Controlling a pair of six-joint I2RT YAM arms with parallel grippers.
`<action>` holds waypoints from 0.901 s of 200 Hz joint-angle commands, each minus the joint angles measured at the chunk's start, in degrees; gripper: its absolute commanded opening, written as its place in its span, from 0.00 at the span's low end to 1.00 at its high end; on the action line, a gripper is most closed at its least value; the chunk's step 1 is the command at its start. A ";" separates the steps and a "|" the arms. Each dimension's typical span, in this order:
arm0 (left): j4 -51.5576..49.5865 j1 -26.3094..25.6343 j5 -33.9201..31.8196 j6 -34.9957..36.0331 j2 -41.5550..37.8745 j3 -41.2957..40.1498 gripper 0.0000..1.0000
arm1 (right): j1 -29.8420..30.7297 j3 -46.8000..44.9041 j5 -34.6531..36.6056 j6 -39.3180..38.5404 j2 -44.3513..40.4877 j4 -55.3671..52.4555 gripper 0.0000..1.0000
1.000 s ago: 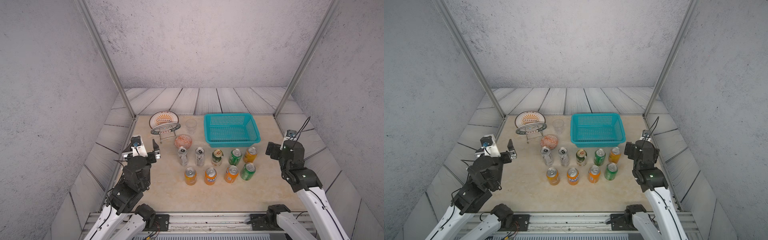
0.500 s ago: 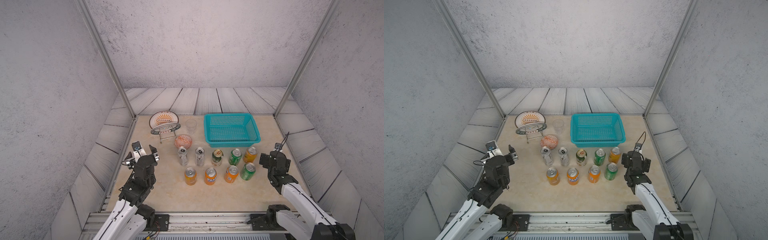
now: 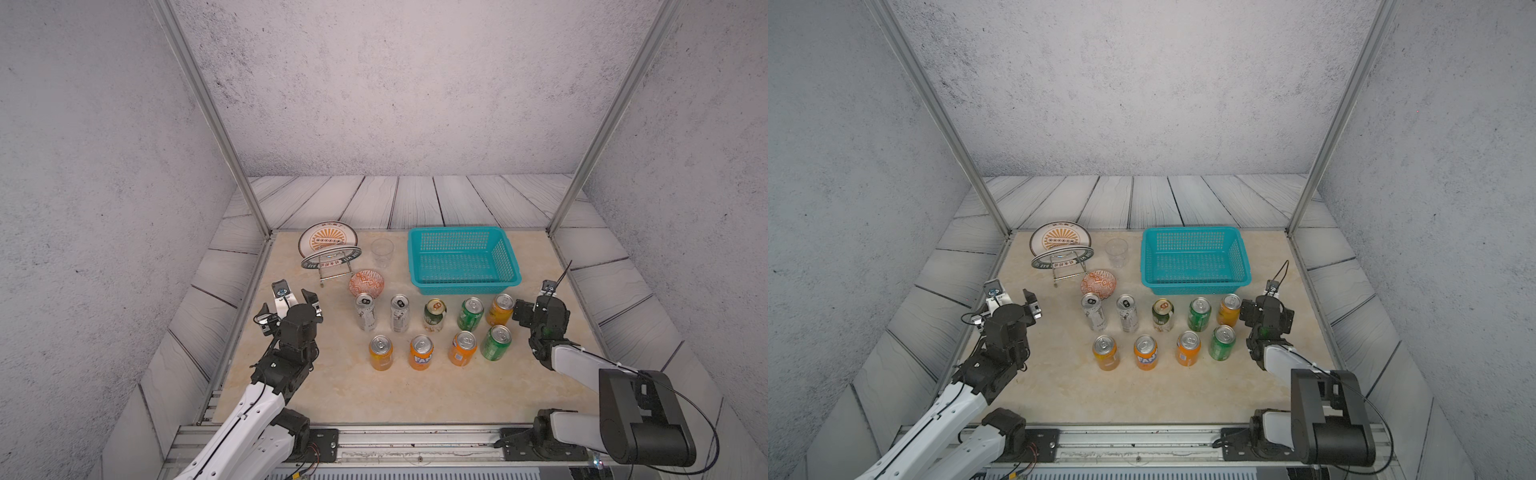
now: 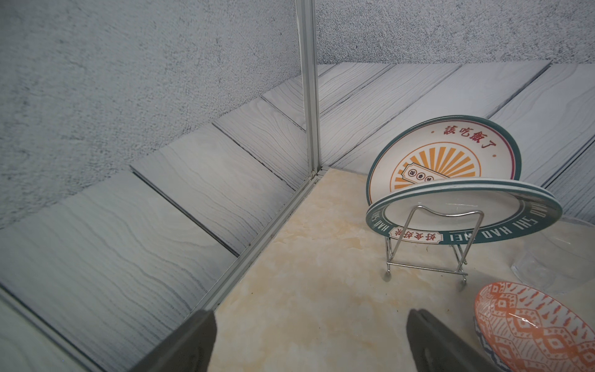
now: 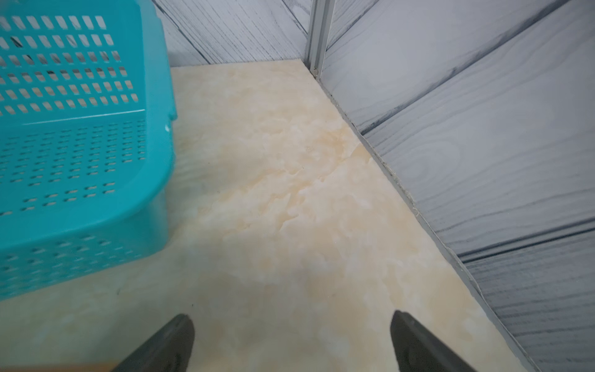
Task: Take out the drinks from the basket
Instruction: Reset both arms
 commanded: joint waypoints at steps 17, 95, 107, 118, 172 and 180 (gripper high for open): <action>3.23 1.49 -1.13 -0.32 1.83 -1.75 0.99 | -2.30 0.21 -9.69 -1.54 0.37 6.28 1.00; 5.33 4.45 0.33 -0.07 4.02 -2.67 0.99 | -2.61 -4.04 -18.73 1.25 0.04 15.27 0.99; 5.53 4.84 0.57 -0.11 4.25 -2.67 0.99 | -2.59 -4.35 -19.35 1.59 0.54 16.69 0.99; 5.67 5.16 0.78 -0.15 4.45 -2.58 0.99 | -2.61 -4.52 -19.36 1.33 1.01 17.63 1.00; 6.85 7.07 1.17 -0.77 5.97 -2.93 0.99 | -2.61 -5.45 -19.89 0.40 7.96 26.30 0.99; 7.12 7.52 1.21 -0.85 6.44 -2.99 0.99 | -2.61 -5.74 -19.84 0.41 10.00 28.51 0.99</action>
